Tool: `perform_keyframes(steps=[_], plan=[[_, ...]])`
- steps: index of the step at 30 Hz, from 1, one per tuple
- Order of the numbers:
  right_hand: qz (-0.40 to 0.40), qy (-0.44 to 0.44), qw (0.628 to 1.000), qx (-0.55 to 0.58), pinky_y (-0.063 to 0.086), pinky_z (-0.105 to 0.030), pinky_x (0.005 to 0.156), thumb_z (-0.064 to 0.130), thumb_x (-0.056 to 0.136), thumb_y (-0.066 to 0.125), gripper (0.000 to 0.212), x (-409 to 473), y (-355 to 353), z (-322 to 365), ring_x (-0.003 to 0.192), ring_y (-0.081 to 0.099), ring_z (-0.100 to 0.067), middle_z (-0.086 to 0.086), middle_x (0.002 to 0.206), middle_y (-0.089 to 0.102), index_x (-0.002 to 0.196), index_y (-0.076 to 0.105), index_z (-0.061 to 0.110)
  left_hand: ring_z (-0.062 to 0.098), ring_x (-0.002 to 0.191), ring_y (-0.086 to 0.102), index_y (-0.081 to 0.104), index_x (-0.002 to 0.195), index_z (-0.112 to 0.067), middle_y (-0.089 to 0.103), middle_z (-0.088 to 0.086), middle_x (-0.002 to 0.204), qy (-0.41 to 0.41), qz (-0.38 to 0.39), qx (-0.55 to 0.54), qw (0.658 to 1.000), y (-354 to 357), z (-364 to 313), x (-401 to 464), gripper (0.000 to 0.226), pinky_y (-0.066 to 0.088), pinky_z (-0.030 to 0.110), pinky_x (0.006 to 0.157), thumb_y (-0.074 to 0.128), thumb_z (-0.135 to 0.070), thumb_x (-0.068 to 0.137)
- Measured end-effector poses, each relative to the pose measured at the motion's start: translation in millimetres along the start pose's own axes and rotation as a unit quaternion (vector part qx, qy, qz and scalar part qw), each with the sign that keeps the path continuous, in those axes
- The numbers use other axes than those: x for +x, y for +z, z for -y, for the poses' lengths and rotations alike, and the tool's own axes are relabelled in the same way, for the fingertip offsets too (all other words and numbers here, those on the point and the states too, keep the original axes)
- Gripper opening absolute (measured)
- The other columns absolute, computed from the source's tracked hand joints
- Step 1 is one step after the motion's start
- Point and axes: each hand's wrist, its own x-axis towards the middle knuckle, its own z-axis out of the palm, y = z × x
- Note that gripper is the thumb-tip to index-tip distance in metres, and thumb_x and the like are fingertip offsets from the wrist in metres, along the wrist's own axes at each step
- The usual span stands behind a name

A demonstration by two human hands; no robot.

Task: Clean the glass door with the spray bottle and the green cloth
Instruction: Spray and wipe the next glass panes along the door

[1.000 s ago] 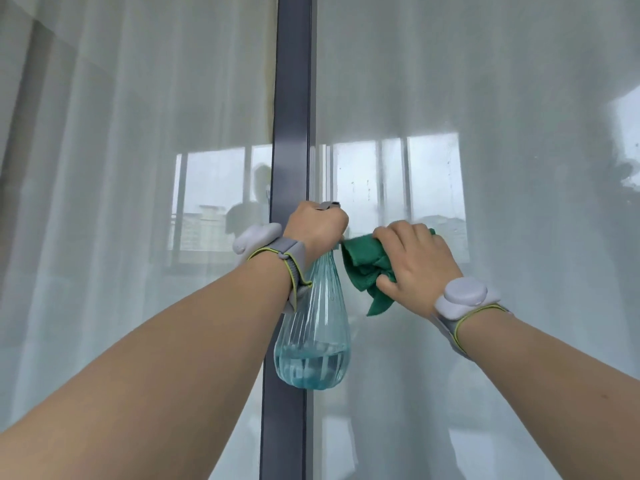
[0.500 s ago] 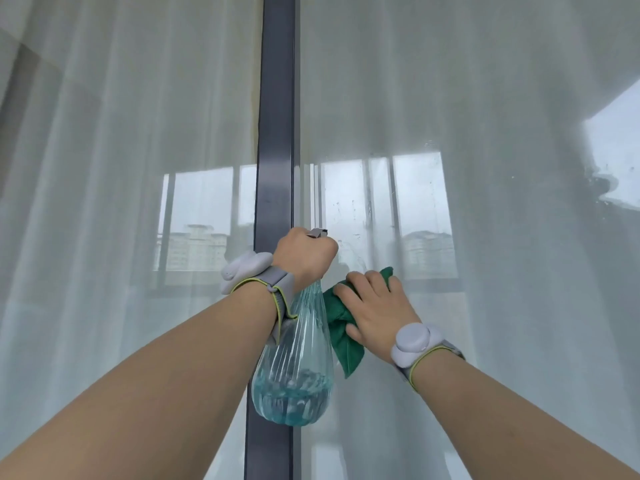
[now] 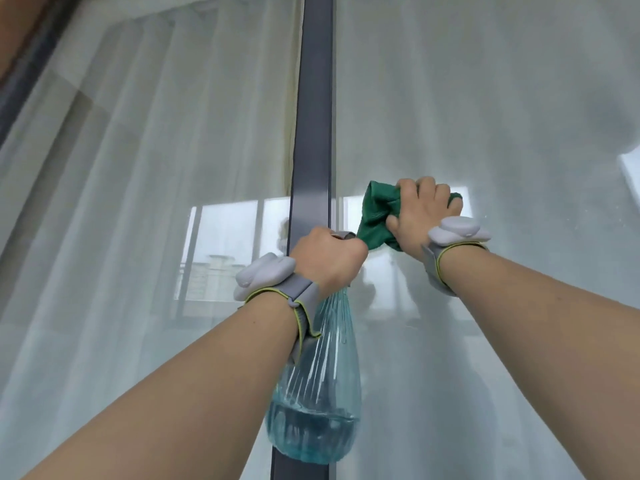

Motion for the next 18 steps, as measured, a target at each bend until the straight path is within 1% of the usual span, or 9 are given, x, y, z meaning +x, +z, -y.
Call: perform_keyframes(steps=[2,4,5,7,10,12,14,16,18], plan=[[-0.018,-0.002,1.0,-0.023,0.032,-0.042,0.081,0.039,0.085,0.052,0.046,-14,3,13,0.1,0.04,-0.031,-0.012,0.118,0.041,0.124,0.04,0.018,0.025,0.064,0.05,0.062,0.082,-0.007,0.064,0.008,0.076,0.007,0.001,0.024,1.0,-1,1,0,0.015,0.032,0.026,0.054,0.054,-0.02,0.083],[-0.011,-0.054,0.998,-0.031,0.031,-0.042,0.081,0.036,0.085,0.051,0.047,-29,4,30,0.102,0.04,-0.03,-0.012,0.12,0.041,0.126,0.04,0.017,0.025,0.064,0.049,0.057,0.076,-0.011,0.062,0.007,0.073,0.016,0.006,0.021,1.0,-2,1,1,0.013,0.032,0.027,0.055,0.054,-0.024,0.078],[-0.002,-0.088,0.995,-0.037,0.031,-0.042,0.082,0.035,0.085,0.049,0.047,-31,4,36,0.103,0.04,-0.03,-0.011,0.121,0.041,0.128,0.039,0.018,0.025,0.064,0.05,0.058,0.075,-0.011,0.064,0.007,0.073,0.018,0.011,0.018,1.0,-1,0,2,0.014,0.034,0.028,0.056,0.054,-0.025,0.076],[0.007,-0.135,0.99,-0.039,0.031,-0.042,0.084,0.036,0.087,0.047,0.047,-20,6,41,0.105,0.038,-0.03,-0.009,0.124,0.039,0.131,0.037,0.021,0.026,0.067,0.055,0.063,0.08,-0.008,0.073,0.01,0.078,0.015,0.012,0.009,1.0,0,0,5,0.021,0.037,0.029,0.058,0.053,-0.026,0.075],[0.023,-0.153,0.988,-0.021,0.032,-0.042,0.085,0.042,0.088,0.049,0.047,5,7,36,0.105,0.038,-0.03,-0.006,0.125,0.038,0.131,0.036,0.03,0.031,0.083,0.068,0.067,0.087,-0.004,0.076,0.012,0.086,-0.002,0.007,-0.005,1.0,3,0,11,0.035,0.043,0.032,0.065,0.05,-0.031,0.071],[0.026,-0.113,0.993,-0.001,0.033,-0.042,0.085,0.043,0.089,0.046,0.043,12,7,24,0.105,0.038,-0.031,-0.006,0.125,0.037,0.13,0.035,0.034,0.035,0.095,0.071,0.065,0.09,-0.003,0.076,0.014,0.091,-0.023,-0.004,-0.012,1.0,4,0,14,0.029,0.044,0.031,0.064,0.052,-0.026,0.076],[0.01,-0.035,0.999,-0.002,0.033,-0.043,0.085,0.041,0.091,0.043,0.039,18,1,-3,0.104,0.037,-0.032,-0.009,0.123,0.036,0.128,0.035,0.034,0.036,0.099,0.072,0.065,0.096,-0.002,0.076,0.016,0.096,-0.039,-0.02,-0.021,0.999,7,0,15,0.026,0.047,0.031,0.064,0.053,-0.019,0.081],[0.005,0.05,0.999,-0.015,0.032,-0.043,0.081,0.04,0.092,0.041,0.035,23,-10,-38,0.104,0.038,-0.033,-0.012,0.121,0.035,0.125,0.035,0.032,0.031,0.093,0.073,0.068,0.097,0.001,0.078,0.012,0.093,-0.046,-0.029,-0.001,0.999,10,-2,11,0.027,0.043,0.027,0.059,0.052,-0.016,0.084],[0.012,0.119,0.992,-0.027,0.031,-0.044,0.076,0.04,0.092,0.039,0.032,28,-20,-72,0.104,0.037,-0.035,-0.014,0.12,0.034,0.122,0.036,0.03,0.026,0.084,0.071,0.07,0.095,-0.002,0.078,0.008,0.09,-0.044,-0.042,0.017,0.998,11,-5,5,0.026,0.041,0.025,0.058,0.051,-0.016,0.086]])
